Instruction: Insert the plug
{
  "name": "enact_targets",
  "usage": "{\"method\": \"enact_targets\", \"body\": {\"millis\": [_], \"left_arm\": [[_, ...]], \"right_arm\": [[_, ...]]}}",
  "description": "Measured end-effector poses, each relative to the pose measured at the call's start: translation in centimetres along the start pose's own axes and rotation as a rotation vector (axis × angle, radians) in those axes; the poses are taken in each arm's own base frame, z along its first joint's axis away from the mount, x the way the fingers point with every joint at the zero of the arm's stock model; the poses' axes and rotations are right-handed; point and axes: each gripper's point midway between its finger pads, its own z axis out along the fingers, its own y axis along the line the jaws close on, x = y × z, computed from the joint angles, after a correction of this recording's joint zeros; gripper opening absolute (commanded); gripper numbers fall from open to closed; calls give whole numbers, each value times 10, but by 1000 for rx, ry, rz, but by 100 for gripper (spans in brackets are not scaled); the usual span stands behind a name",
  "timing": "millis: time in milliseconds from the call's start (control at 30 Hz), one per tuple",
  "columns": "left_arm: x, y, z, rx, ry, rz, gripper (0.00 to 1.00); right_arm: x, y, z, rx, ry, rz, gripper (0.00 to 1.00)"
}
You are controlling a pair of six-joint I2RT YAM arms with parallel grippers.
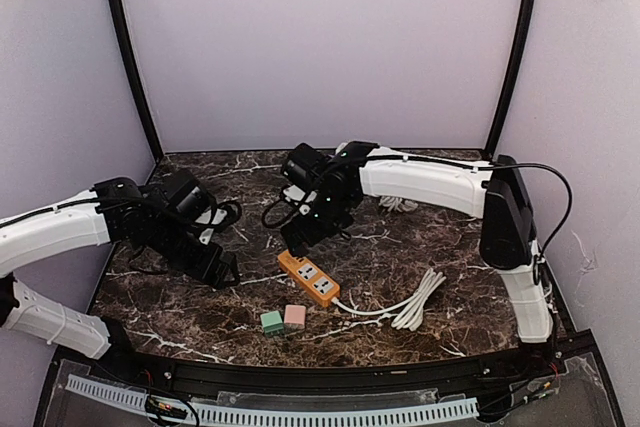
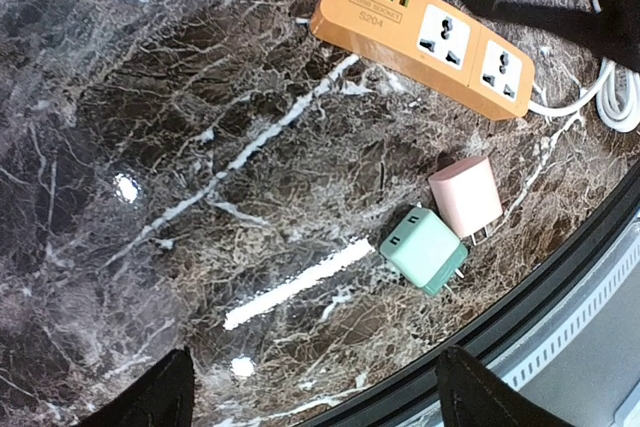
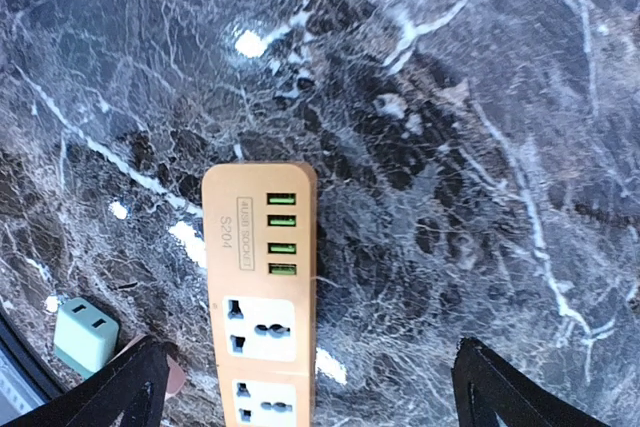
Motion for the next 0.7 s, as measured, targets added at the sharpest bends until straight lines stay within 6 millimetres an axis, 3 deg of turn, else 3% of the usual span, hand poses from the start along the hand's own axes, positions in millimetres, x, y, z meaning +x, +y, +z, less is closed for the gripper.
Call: {"method": "enact_targets", "body": {"millis": [267, 500, 700], "left_arm": [[15, -30, 22, 69, 97, 15, 79], [36, -45, 46, 39, 204, -53, 78], [44, -54, 51, 12, 220, -168, 76]], "right_arm": [[-8, -20, -66, 11, -124, 20, 99], [8, -35, -69, 74, -115, 14, 99], [17, -49, -73, 124, -129, 62, 99]]}}
